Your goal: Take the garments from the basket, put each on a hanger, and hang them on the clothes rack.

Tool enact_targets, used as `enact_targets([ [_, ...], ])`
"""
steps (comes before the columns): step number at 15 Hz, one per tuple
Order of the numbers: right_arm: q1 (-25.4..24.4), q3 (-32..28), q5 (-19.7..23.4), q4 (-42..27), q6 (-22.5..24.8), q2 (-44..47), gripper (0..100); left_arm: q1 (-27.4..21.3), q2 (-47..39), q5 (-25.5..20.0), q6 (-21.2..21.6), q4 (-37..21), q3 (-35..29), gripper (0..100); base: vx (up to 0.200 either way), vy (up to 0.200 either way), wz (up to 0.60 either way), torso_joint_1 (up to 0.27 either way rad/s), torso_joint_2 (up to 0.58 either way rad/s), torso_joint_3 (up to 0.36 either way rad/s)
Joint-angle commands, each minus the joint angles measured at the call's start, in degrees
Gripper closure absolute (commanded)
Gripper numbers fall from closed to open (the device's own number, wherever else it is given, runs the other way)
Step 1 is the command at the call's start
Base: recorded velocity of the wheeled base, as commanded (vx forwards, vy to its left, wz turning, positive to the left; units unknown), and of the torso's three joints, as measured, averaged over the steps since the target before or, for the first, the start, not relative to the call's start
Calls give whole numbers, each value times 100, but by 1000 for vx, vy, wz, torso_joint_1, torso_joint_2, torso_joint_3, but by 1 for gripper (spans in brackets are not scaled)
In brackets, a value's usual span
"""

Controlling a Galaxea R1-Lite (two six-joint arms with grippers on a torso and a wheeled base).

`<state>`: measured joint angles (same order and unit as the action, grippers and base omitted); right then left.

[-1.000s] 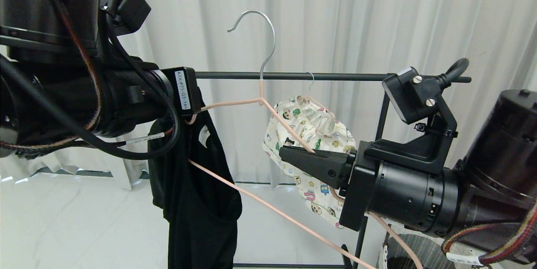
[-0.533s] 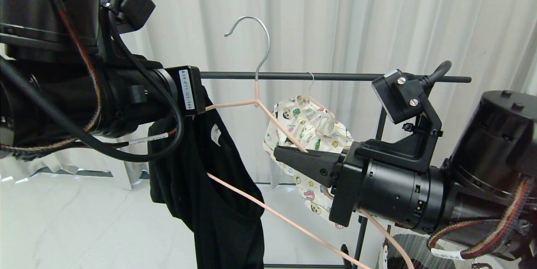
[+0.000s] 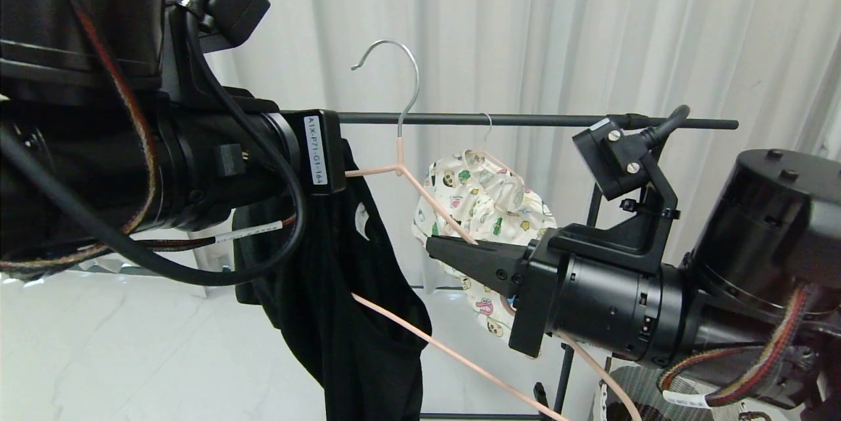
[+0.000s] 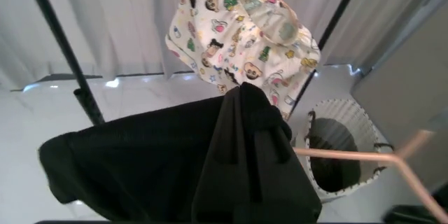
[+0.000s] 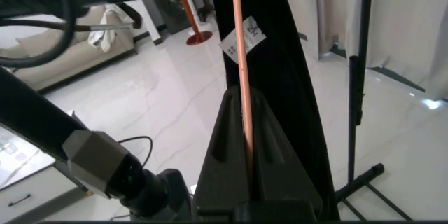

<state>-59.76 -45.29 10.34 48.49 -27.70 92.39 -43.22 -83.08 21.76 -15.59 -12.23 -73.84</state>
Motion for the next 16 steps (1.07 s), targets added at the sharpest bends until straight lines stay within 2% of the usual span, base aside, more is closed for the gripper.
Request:
enact_targets([
  [1,-27,-6,-5,2,-8,174,100,-187,-86,12,30,1,-43,100,0,0,0,0,0,0],
  [4,-36,-50,-5,2,-8,297,100,-442,-165,12,39,1,-184,100,0,0,0,0,0,0],
  [8,-80,-50,-32,2,-8,306,100,-442,-261,21,39,19,-201,100,0,0,0,0,0,0],
  [15,210,-59,-410,2,10,358,100,-442,-68,21,83,19,-201,100,0,0,0,0,0,0],
  [16,210,-50,-454,2,10,358,100,-442,-68,30,144,19,-192,0,0,0,0,0,0,0],
])
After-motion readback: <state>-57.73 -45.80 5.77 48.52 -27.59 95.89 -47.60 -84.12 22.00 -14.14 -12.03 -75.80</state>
